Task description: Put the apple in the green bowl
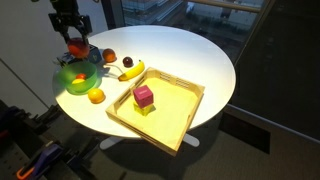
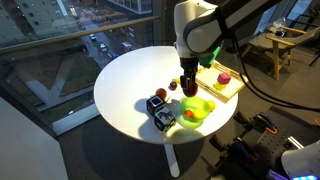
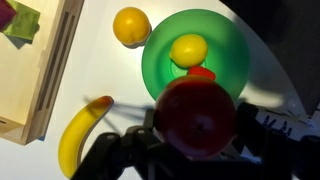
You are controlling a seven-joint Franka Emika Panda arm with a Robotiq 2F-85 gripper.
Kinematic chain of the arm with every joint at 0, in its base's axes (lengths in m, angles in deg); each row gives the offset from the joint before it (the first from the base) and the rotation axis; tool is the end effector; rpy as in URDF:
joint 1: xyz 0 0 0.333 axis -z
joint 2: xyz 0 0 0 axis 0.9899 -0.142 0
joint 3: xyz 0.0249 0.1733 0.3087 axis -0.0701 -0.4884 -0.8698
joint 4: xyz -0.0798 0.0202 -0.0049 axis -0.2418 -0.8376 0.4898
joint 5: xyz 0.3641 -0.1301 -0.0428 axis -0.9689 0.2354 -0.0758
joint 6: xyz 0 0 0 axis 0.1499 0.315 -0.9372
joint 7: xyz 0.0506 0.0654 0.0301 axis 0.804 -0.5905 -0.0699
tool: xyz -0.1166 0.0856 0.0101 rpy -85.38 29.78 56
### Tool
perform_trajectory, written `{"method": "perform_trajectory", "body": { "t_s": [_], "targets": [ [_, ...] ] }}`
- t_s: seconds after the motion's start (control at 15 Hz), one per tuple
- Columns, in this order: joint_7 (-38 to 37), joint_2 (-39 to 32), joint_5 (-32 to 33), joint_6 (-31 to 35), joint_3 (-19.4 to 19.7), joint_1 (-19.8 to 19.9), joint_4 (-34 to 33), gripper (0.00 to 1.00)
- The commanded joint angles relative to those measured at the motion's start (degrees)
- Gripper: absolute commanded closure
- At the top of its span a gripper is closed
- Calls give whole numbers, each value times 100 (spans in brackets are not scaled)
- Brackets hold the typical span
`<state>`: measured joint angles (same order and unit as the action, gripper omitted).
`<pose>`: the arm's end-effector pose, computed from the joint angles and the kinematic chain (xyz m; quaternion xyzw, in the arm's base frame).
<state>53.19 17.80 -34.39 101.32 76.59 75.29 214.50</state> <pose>0.5158 0.1119 0.2806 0.9785 0.1767 -0.0997 0.0377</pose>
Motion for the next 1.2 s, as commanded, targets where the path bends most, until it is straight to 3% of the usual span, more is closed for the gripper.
{"method": "perform_trajectory", "body": {
  "t_s": [0.0,0.53,1.13],
  "targets": [
    [164,491,35,-39,-55,-34,490,44],
    [-16,710,151,519,-50,-33,1164,44],
    [-173,407,306,1129,151,23,1392,44]
  ]
}}
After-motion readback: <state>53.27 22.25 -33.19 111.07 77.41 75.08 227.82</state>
